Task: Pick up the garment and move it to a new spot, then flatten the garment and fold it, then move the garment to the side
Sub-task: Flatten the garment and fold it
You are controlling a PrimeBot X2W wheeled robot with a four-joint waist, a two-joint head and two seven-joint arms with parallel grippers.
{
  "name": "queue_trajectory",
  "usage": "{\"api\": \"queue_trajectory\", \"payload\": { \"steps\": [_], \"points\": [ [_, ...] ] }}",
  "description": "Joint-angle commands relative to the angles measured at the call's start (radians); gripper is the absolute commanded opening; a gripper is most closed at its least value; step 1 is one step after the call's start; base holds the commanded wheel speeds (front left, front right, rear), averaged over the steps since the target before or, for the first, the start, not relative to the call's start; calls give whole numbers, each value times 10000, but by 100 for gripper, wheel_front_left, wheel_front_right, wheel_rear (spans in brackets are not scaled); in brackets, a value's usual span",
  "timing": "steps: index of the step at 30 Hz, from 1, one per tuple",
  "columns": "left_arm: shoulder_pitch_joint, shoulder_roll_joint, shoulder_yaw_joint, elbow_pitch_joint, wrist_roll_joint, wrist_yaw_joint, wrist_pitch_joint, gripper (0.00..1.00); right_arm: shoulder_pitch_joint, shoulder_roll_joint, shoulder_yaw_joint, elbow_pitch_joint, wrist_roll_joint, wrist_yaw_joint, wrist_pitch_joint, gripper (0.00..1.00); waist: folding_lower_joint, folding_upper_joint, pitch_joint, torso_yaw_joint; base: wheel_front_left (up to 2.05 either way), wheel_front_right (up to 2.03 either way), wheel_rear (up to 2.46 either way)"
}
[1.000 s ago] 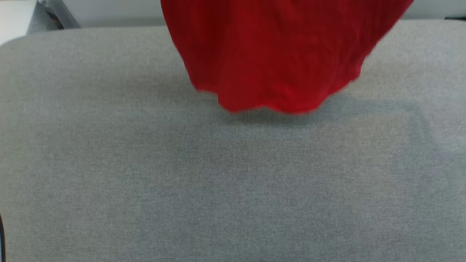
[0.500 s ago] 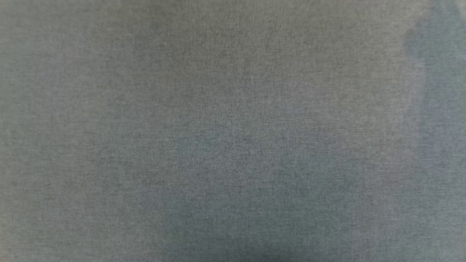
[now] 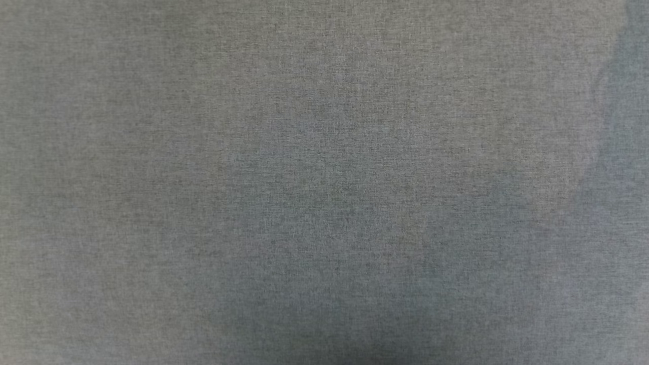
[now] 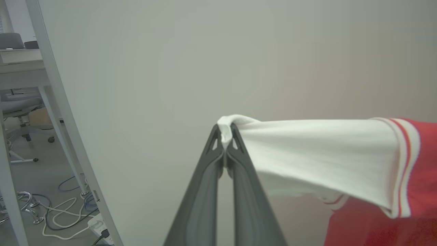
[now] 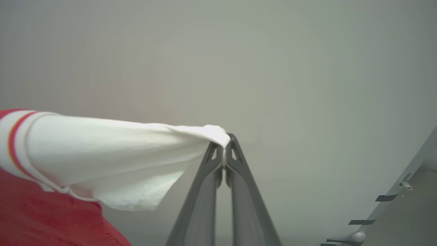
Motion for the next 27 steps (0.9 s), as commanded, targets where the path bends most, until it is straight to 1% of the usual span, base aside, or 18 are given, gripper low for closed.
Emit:
{"api": "queue_trajectory", "payload": {
  "steps": [1,4,8,14,20,27],
  "points": [
    [470,-31,-61,158,-146,-20,-218,0,370,-72,34,144,133,-86,-139,0,-2,0,-179,88,0,0,0],
    [1295,-202,-220,284,-402,-37,-523,0,991,-71,226,346,374,-86,-202,0,-2,0,-455,141,0,0,0],
    [2751,-342,-412,313,-772,-48,-842,0,2195,-116,572,519,808,-86,-222,0,-2,0,-1022,152,0,0,0],
    [5251,-441,-754,175,-1318,-53,-884,0,4350,-377,1170,409,1699,-86,190,0,-2,0,-2116,177,0,0,0],
    [7546,-325,-838,45,-1819,-54,-493,0,6392,-698,1659,63,2548,-86,921,0,-2,0,-3212,192,0,0,0],
    [9713,-95,-995,-439,-2242,46,604,0,8380,-1047,1997,-521,3338,-86,2171,0,-2,0,-4257,211,0,0,0]
  ]
}}
